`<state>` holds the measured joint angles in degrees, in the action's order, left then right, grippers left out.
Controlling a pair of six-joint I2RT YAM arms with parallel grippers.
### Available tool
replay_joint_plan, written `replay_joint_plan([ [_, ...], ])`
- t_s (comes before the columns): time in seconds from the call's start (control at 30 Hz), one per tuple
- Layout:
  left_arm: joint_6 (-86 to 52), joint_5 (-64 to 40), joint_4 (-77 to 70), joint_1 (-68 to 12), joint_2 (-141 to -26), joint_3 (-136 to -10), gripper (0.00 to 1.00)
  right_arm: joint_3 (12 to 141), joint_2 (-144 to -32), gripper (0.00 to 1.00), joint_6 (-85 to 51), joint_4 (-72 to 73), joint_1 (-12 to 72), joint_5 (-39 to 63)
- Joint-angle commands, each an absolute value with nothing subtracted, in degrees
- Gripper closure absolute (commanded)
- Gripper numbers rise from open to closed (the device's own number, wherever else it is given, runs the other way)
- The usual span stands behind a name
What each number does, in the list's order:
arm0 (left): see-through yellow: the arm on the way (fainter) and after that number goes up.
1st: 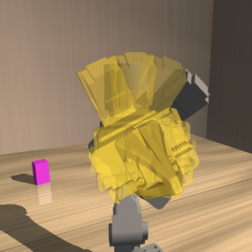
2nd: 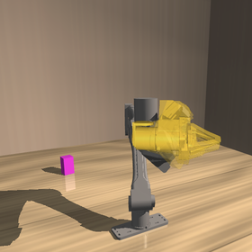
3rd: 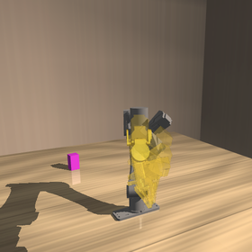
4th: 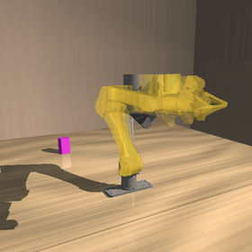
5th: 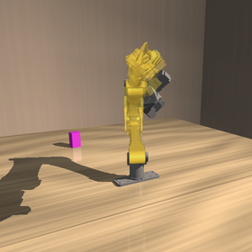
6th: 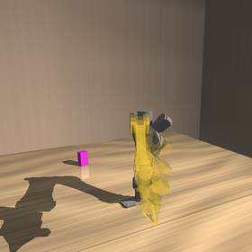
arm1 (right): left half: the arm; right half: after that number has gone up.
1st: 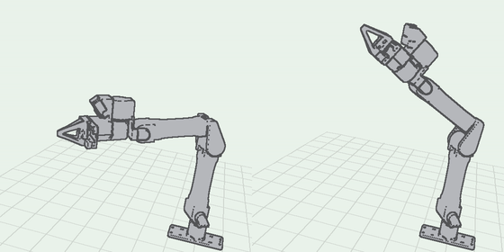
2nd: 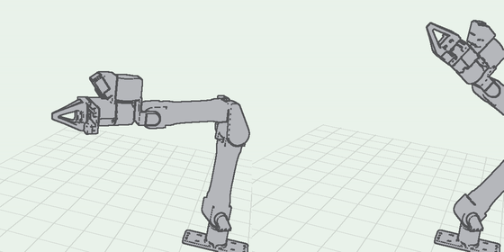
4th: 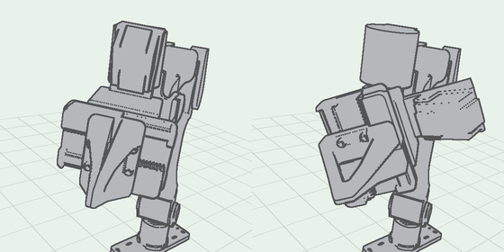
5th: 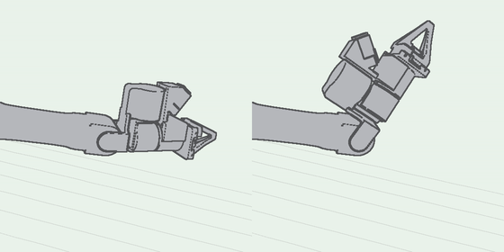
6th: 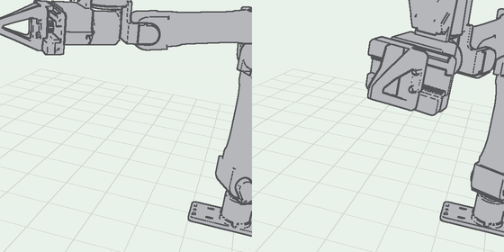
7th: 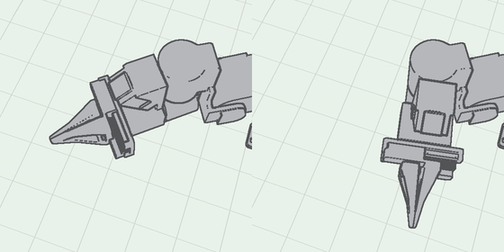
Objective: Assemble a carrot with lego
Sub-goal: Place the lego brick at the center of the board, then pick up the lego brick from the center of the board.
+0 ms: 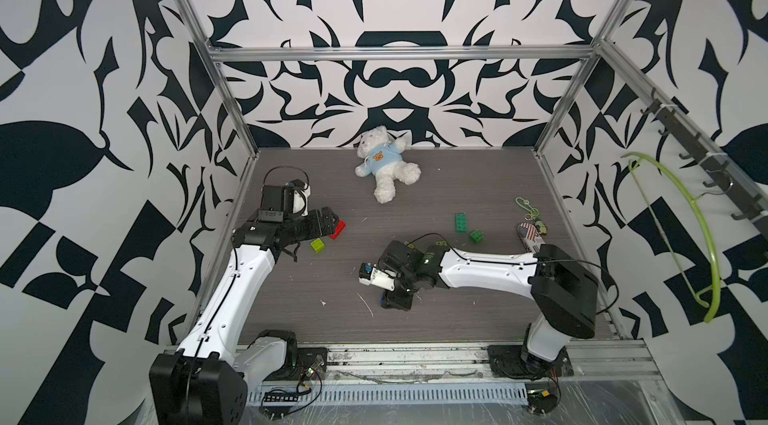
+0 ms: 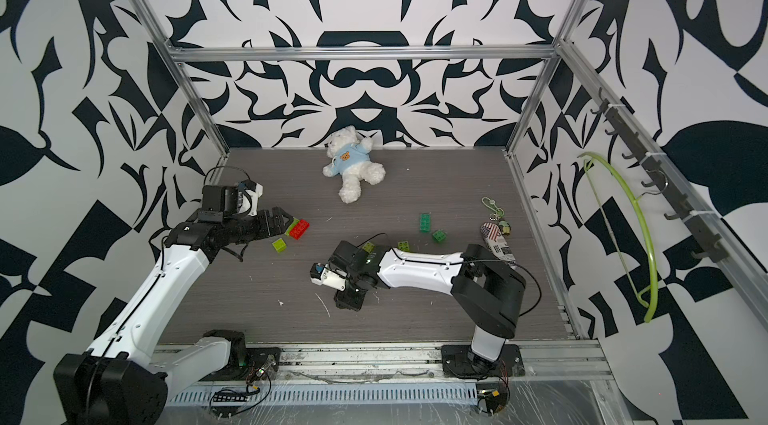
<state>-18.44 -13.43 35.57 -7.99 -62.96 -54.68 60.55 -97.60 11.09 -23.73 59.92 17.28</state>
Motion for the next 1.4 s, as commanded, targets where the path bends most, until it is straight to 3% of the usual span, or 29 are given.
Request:
replay_joint_plan([
  [0.0,-18.55,-15.2,34.38,-7.8,-62.66,-53.26,0.08,59.24,-97.04,0.68,19.82,-26.21,57.62,22.23],
  [0.37,-19.25,-15.64,33.53,-7.78,-62.35,-52.48,0.09,58.97,-100.85,0.61,26.86,-28.31,55.9,19.14],
  [0.7,-19.34,-16.25,33.47,-7.74,-62.6,-52.56,0.09,60.86,-98.05,0.29,22.73,-33.56,55.9,15.12],
  [0.83,-19.74,-17.31,33.54,-7.9,-62.59,-53.08,0.09,60.73,-89.18,0.27,16.12,-36.54,54.33,13.82],
  [1.07,-20.08,-23.62,32.92,-10.45,-63.73,-54.89,0.09,54.3,-74.02,0.27,5.61,-32.11,31.9,13.57],
  [1.23,-19.3,-22.26,31.99,-17.28,-64.8,-56.51,0.09,53.2,-75.37,0.27,6.55,-32.15,16.7,5.57],
  [1.37,-18.53,-20.66,31.49,-21.19,-65.72,-57.53,0.09,54.38,-79.42,0.25,8.26,-30.99,11.09,1.77],
])
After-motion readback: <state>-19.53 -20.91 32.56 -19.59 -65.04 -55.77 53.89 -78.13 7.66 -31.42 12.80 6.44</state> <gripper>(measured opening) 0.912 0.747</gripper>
